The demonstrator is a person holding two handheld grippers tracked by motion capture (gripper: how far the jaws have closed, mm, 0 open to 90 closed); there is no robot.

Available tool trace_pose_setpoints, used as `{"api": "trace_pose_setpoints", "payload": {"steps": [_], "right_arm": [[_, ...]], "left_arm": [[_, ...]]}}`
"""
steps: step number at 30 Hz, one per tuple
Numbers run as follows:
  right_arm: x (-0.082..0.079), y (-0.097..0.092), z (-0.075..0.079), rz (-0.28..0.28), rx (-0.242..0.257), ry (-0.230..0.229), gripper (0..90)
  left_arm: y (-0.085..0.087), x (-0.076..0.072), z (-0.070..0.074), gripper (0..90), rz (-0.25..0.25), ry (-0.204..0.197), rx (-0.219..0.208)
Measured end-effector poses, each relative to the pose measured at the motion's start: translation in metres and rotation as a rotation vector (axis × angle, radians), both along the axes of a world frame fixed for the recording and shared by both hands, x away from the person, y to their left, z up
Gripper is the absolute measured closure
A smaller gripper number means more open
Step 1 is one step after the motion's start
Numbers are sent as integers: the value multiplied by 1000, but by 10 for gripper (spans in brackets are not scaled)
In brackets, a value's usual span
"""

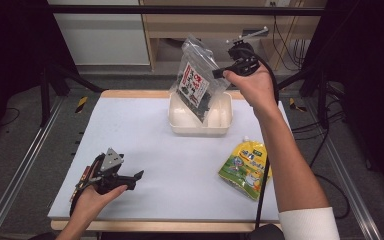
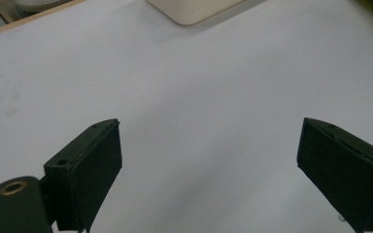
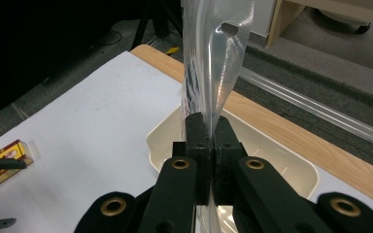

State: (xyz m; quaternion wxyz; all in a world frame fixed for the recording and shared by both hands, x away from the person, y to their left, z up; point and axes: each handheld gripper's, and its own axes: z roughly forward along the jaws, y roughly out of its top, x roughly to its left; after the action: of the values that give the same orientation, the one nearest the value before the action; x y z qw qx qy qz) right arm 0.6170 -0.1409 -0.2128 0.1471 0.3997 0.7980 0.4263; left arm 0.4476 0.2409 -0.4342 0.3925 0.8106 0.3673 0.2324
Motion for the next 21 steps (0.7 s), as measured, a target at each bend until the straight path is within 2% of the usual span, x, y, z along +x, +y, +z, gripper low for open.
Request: {"api": "trace_pose_setpoints", "payload": {"steps": [14,21], "right_arm": [[3,-1,-5,4,30,21,890],[5,-1,-6,1,29,25,890]], "left_arm": [[-1,-1,0,87,-6,2,2],[-1,-1,0,88,-8,3,1]]}}
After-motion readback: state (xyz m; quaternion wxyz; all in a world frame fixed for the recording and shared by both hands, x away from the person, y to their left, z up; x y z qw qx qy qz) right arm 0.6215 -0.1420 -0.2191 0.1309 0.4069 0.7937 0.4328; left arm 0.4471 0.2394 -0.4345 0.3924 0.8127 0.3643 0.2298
